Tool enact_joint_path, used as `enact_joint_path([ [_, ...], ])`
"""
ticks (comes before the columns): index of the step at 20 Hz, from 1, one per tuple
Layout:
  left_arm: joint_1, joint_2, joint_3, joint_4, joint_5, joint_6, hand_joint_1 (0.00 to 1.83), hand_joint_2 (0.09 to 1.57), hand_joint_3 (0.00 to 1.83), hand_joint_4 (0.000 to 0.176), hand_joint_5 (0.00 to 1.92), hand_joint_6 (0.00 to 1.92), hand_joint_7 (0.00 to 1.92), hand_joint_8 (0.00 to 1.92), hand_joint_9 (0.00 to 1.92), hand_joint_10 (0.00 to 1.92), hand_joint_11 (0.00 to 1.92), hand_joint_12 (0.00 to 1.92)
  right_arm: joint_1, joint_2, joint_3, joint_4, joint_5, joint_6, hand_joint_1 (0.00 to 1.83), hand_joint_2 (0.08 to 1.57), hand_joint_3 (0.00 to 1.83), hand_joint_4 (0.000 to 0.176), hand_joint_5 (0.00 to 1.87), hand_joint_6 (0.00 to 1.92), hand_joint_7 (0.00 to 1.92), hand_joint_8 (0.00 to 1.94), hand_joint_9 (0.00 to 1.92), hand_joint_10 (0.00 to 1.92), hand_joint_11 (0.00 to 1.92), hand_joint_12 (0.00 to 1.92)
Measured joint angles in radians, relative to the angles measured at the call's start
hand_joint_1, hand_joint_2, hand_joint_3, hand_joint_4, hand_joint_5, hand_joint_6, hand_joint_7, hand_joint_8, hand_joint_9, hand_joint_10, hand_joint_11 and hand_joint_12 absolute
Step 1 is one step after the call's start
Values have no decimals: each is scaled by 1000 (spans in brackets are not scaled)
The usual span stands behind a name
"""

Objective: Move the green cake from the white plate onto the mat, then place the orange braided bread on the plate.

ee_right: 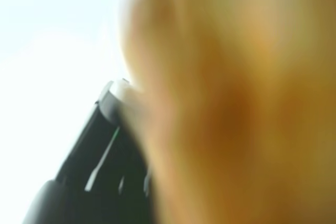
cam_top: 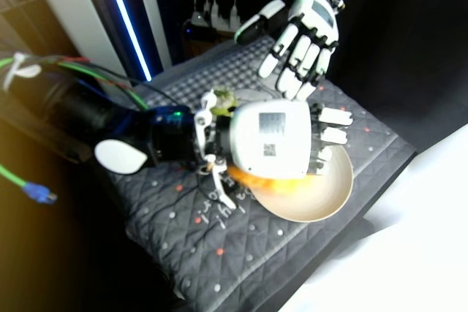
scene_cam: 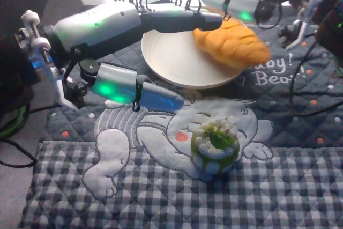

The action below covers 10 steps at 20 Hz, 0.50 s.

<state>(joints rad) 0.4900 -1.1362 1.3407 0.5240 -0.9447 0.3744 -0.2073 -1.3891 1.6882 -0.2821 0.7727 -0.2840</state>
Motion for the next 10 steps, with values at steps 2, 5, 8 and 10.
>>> enact_joint_path([
  [2,0,14,-7,-8,-2,0,473,995,0,125,229,0,295,6,377,10,90,921,0,31,-27,-18,1,5,942,1223,0,0,181,364,485,1339,480,1401,130,1904],
  [5,0,26,-18,-24,3,0,568,978,0,109,288,19,308,7,382,8,64,912,0,67,-68,-40,11,7,815,1038,0,85,11,10,302,88,285,314,0,1451],
  [8,0,34,-21,-30,1,0,524,979,0,106,295,5,281,0,419,12,73,1046,0,90,-93,-68,23,7,622,932,0,111,0,0,314,25,472,162,157,1492],
  [10,5,42,-22,-32,-1,0,569,957,0,140,305,1,293,0,442,9,60,1075,0,104,-108,-95,22,8,644,924,0,119,0,0,301,13,445,159,102,1510],
])
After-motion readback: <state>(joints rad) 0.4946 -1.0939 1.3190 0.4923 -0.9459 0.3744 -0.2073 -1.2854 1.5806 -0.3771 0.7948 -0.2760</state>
